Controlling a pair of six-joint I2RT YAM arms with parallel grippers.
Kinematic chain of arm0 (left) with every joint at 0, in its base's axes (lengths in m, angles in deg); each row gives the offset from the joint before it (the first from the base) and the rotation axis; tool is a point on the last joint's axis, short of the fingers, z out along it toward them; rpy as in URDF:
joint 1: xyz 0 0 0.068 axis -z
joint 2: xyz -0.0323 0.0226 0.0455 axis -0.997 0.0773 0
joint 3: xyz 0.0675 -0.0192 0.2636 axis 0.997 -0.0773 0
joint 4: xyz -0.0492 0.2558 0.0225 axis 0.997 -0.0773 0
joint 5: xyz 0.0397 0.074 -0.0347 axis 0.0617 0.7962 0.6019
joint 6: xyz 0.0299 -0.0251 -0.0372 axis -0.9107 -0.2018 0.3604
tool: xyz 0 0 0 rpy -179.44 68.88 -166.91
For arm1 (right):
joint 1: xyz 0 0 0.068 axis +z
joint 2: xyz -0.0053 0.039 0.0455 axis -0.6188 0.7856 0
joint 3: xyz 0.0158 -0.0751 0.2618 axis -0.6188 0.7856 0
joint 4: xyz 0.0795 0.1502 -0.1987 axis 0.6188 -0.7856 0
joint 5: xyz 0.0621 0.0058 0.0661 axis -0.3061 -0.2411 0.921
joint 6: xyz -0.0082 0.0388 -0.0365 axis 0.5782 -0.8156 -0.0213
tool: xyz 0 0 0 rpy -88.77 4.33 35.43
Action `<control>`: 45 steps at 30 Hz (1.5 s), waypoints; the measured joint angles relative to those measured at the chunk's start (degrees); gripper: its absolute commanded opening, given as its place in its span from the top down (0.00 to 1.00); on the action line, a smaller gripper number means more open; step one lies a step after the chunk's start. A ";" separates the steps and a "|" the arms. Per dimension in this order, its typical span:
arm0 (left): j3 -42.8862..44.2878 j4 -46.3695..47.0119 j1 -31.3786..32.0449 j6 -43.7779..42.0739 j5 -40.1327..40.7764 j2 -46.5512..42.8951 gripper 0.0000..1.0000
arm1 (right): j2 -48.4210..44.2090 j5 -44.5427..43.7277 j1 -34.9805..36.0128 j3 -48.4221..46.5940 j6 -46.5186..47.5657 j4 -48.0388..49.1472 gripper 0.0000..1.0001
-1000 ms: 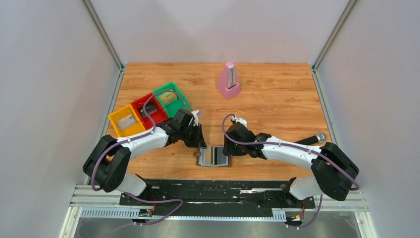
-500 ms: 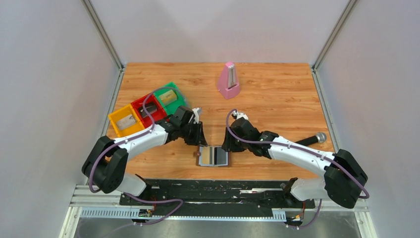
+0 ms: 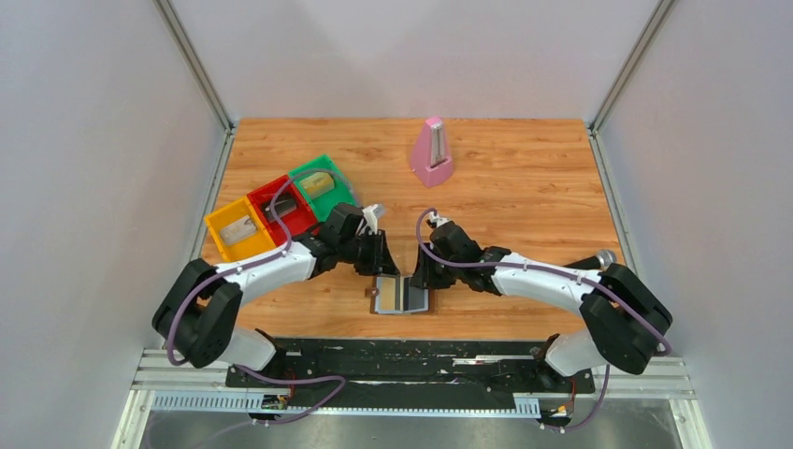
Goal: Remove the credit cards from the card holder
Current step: Remove the credit card from the card holder.
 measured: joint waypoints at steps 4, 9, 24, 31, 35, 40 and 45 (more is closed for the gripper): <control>-2.62 5.84 0.33 1.77 -2.54 4.90 0.75 | 0.74 0.13 -1.20 2.16 -0.02 1.73 0.72; -3.78 10.56 0.68 2.45 -3.89 9.86 0.74 | 1.81 0.63 -2.71 5.53 -0.31 3.69 0.72; -4.68 16.81 1.49 2.56 -4.04 13.33 0.69 | 2.29 1.90 -3.56 7.13 -1.53 8.11 0.73; -4.66 16.57 2.08 2.80 -2.64 13.38 0.68 | 2.29 2.01 -3.63 7.23 -1.75 8.31 0.73; -3.96 14.82 2.67 3.23 -1.14 13.31 0.68 | 2.27 2.01 -3.63 7.28 -1.90 8.35 0.73; -2.95 11.15 3.41 3.50 1.46 12.35 0.67 | 2.27 2.01 -3.63 7.37 -2.16 8.61 0.73; -2.71 8.76 3.82 3.69 3.26 11.47 0.65 | 2.27 1.95 -3.63 7.76 -2.19 8.72 0.74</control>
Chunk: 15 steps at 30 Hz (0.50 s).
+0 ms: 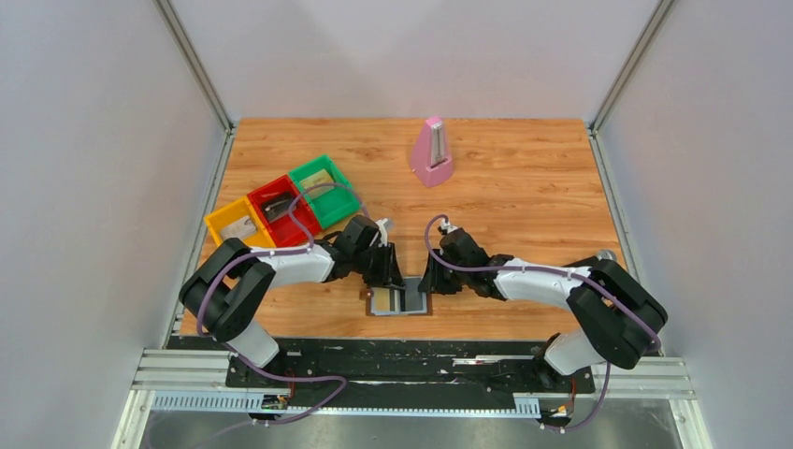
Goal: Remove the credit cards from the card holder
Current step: Remove the credit card from the card holder.
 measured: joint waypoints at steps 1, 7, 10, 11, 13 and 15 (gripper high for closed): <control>0.09 -0.17 0.04 0.07 0.11 0.00 0.65 | 0.00 0.04 0.00 0.02 0.00 0.02 0.74; 0.57 -0.92 0.52 0.20 0.90 0.00 0.64 | 0.00 0.04 -0.02 0.04 0.00 -0.04 0.75; 0.57 -0.79 0.59 0.31 0.81 -0.04 0.64 | -0.17 0.11 -0.02 0.04 0.00 -0.37 0.75; 0.57 -0.74 0.59 0.39 0.74 -0.11 0.64 | -0.52 0.13 -0.02 0.04 0.00 -0.90 0.75; 0.57 -0.83 0.59 0.57 0.59 -0.33 0.64 | -1.88 0.13 -0.02 0.04 0.02 -2.43 0.76; 0.57 -1.07 0.59 0.61 0.61 -0.68 0.64 | -3.91 0.15 -0.02 -0.07 0.02 -3.78 0.76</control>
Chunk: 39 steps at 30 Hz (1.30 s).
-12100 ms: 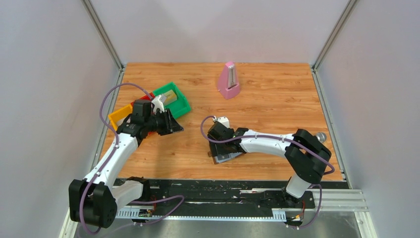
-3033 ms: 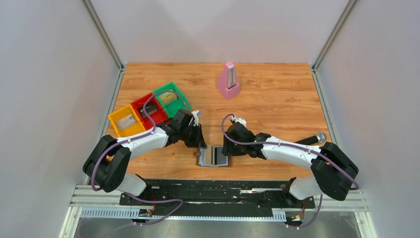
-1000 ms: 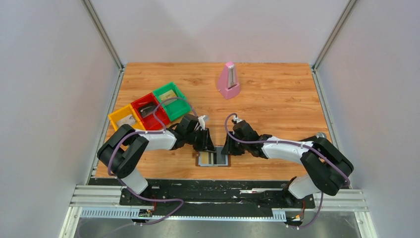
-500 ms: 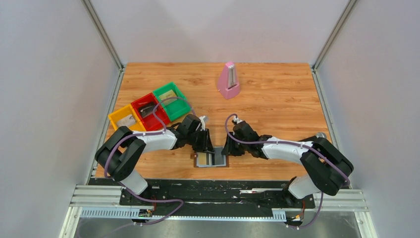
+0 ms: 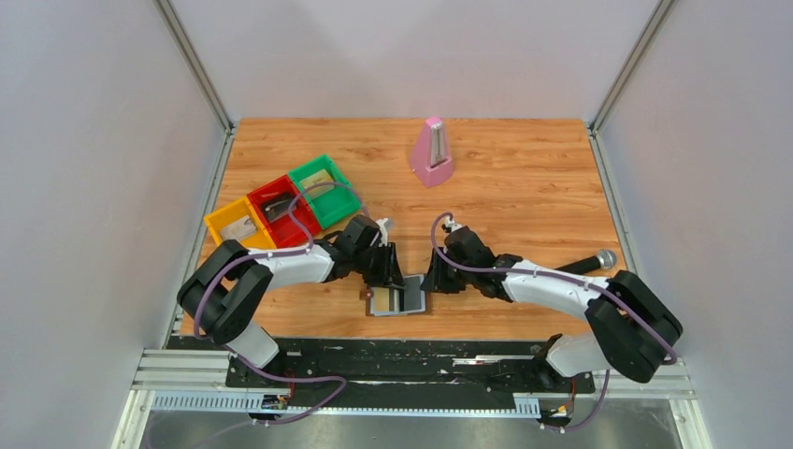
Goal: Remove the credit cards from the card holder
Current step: Remove the credit card from the card holder.
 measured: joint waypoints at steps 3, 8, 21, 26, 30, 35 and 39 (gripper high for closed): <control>0.00 -0.81 0.00 -0.02 0.04 -0.74 0.64 | -2.45 0.31 0.00 -0.72 0.00 -0.72 0.76; 0.00 -1.64 0.00 -0.02 0.52 -2.51 0.64 | -3.19 1.75 0.00 -1.75 -0.02 -0.57 0.76; 0.00 -3.80 0.00 -0.35 2.10 -3.30 0.64 | 4.37 5.25 0.00 -1.75 -0.57 2.56 0.77; 0.00 -3.10 0.00 -0.50 1.53 -1.49 0.64 | 5.62 5.33 0.00 -0.96 -1.84 4.70 0.77; 0.00 -2.49 0.02 -0.57 1.22 -1.14 0.63 | 5.77 5.64 -0.02 0.42 -3.26 8.02 0.77; 0.00 -1.31 -0.02 -0.42 0.70 -0.13 0.65 | 6.34 5.86 -0.02 0.76 -4.24 10.14 0.77; -0.24 0.81 -0.02 0.31 -0.24 1.16 0.68 | 6.43 5.84 -0.02 1.20 -4.70 11.15 0.77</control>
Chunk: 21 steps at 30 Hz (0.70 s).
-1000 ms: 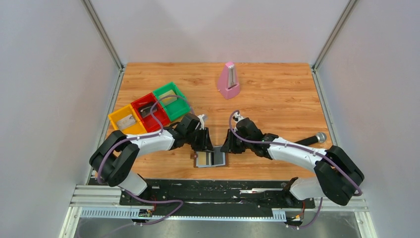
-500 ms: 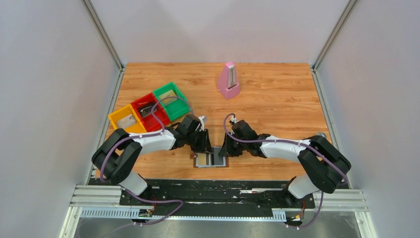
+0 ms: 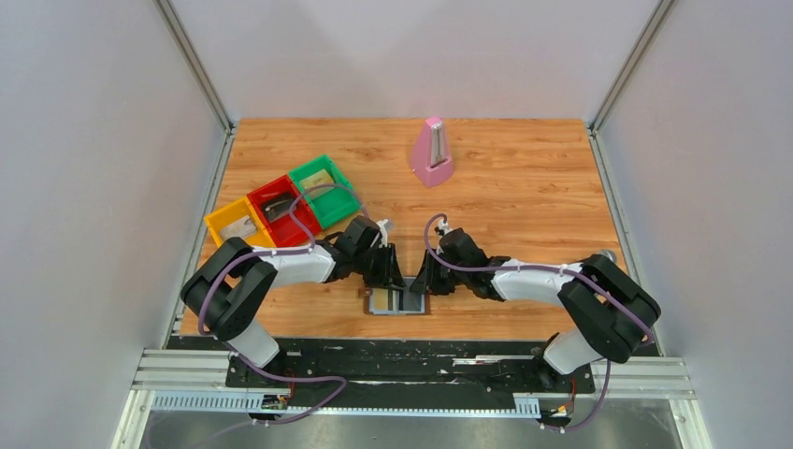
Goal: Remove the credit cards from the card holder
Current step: Remove the credit card from the card holder.
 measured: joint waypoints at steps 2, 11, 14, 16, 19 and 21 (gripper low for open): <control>-0.39 0.81 -0.07 0.55 -0.17 0.07 0.69 | 0.00 0.00 0.00 0.20 -0.17 0.35 0.77; -1.81 1.22 -0.02 2.84 0.72 -1.57 0.69 | -0.07 -0.15 0.00 0.59 -0.63 1.09 0.77; -1.70 -0.59 0.07 2.58 1.57 -2.43 0.68 | -0.63 -0.76 0.02 0.61 -0.63 0.46 0.77; -1.66 -1.53 0.07 2.23 1.99 -2.89 0.68 | -1.53 -1.40 0.02 0.83 -0.63 -0.76 0.77; -1.60 -2.36 0.07 1.79 2.40 -3.10 0.67 | -2.14 -1.99 0.02 1.09 -0.61 -1.95 0.77; -1.40 -2.73 0.07 1.62 2.51 -3.10 0.67 | -2.16 -2.10 0.02 1.14 -0.61 -2.25 0.77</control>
